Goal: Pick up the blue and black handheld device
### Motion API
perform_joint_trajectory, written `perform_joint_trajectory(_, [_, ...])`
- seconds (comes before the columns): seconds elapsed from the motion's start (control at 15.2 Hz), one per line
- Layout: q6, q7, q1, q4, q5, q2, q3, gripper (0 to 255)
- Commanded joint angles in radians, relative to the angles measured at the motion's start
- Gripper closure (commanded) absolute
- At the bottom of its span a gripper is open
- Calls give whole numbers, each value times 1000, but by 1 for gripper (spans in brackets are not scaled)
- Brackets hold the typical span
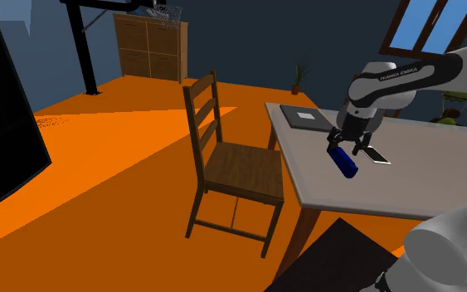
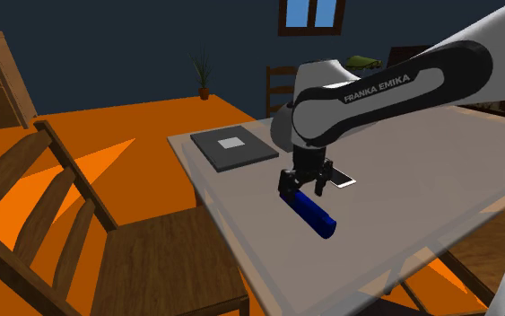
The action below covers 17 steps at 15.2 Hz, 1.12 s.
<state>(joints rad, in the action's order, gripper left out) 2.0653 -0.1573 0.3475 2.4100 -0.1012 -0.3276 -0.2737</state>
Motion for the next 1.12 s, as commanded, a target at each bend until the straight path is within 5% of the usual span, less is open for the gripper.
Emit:
perform_joint_trajectory(0.0, [29, 0, 1, 17, 0, 13, -4, 0])
perform_joint_trajectory(0.33, [82, 3, 1, 46, 3, 36, -9, 0])
perform_joint_trajectory(0.4, [81, 3, 0, 44, 3, 38, -9, 255])
perform_joint_trajectory(1.06, [67, 2, 1, 38, 2, 29, -7, 255])
